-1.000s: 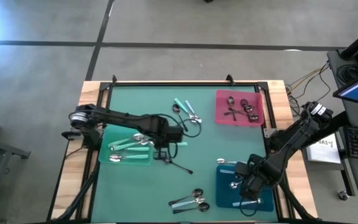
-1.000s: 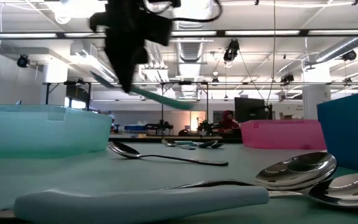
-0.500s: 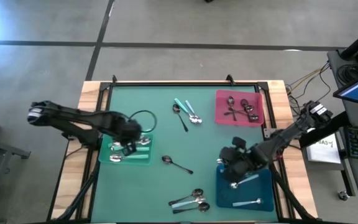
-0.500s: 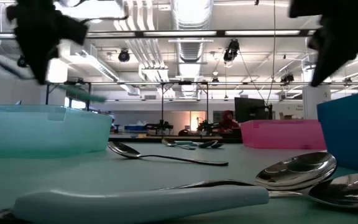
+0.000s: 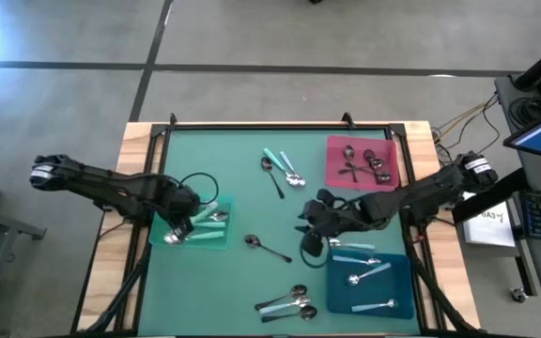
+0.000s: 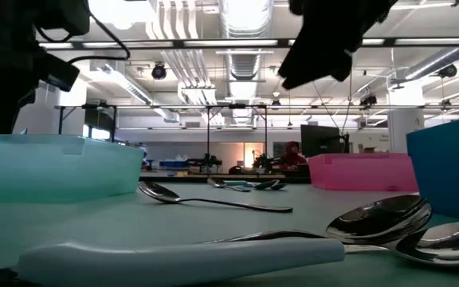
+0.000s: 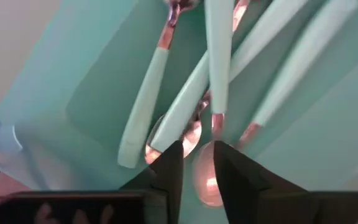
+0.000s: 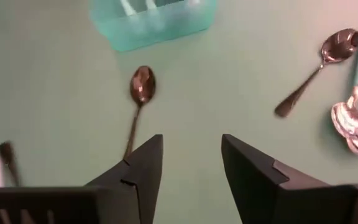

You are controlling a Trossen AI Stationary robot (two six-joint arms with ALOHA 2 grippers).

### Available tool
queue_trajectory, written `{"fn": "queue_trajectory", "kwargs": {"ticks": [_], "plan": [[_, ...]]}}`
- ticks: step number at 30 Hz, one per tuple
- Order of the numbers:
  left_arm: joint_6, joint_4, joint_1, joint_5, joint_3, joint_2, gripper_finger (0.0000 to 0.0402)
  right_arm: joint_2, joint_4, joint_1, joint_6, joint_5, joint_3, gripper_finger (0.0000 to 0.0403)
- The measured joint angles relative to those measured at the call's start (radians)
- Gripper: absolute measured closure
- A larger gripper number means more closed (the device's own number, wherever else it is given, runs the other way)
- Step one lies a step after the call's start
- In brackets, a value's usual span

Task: Sort silverware by color (type)
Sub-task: Put the green spoon into the green bin, then put the black spoon into the red bin

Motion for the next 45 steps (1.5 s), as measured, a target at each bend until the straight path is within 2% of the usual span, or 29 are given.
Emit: {"fn": "queue_trajectory", "kwargs": {"ticks": [5,8,15,21,29,33,38,45], "plan": [[0.056,0.018,0.0,0.003,0.062,0.006,0.0293,0.096,0.066,-0.051,-0.005,-0.081,0.014,0.0229],[0.081,0.023,0.0,-0.002,0.107,0.006,0.0279,0.178,0.065,-0.075,0.0,-0.091,0.053,0.0228],[0.107,0.024,-0.001,-0.021,0.192,0.004,0.0274,0.347,0.054,-0.087,-0.021,-0.097,0.201,0.0243],[0.112,0.022,-0.001,-0.024,0.216,0.003,0.0274,0.449,0.018,-0.087,0.003,-0.097,0.273,0.0256],[0.125,0.012,-0.001,-0.025,0.216,0.003,0.0274,0.53,0.007,-0.058,0.035,-0.098,0.33,0.0257],[0.131,0.011,-0.001,-0.026,0.216,0.003,0.0274,0.569,0.001,-0.027,0.041,-0.162,0.358,0.0255],[0.131,0.012,-0.001,-0.026,0.216,0.005,0.0274,0.612,0.005,-0.001,0.044,-0.167,0.386,0.0261],[0.126,0.026,-0.001,-0.027,0.216,0.006,0.0274,0.642,0.004,0.002,0.026,-0.07,0.396,0.0266]]}}
